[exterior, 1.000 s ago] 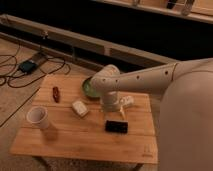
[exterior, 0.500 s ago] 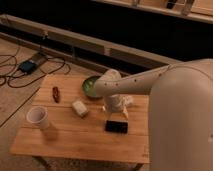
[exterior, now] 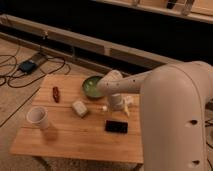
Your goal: Stand the bottle upright
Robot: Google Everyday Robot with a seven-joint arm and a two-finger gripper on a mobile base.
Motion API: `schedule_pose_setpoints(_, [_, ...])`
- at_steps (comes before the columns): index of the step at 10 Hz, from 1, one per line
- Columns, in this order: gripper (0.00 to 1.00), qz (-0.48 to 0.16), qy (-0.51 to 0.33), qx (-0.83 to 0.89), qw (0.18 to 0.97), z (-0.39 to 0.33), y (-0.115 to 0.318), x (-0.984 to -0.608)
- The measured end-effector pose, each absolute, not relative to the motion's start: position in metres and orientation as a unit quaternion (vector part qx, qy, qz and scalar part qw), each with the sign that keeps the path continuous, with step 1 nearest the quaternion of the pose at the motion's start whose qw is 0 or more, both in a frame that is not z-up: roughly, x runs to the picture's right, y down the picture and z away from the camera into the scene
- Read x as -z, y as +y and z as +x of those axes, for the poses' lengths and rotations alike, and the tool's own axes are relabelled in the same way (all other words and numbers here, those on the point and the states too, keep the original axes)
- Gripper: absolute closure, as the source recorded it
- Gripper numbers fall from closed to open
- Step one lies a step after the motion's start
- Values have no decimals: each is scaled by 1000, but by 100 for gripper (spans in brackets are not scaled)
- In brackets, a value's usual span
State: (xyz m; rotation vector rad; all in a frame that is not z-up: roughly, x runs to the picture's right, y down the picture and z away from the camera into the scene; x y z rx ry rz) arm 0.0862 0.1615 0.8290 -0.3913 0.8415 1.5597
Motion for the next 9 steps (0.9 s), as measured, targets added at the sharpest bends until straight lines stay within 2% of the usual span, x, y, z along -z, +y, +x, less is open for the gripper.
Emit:
schedule_pose_setpoints(5, [35,-147,377,-682,610,103,145,-847])
schedule_pose_setpoints(9, [35,-154,372,-692,600,98,138,-863])
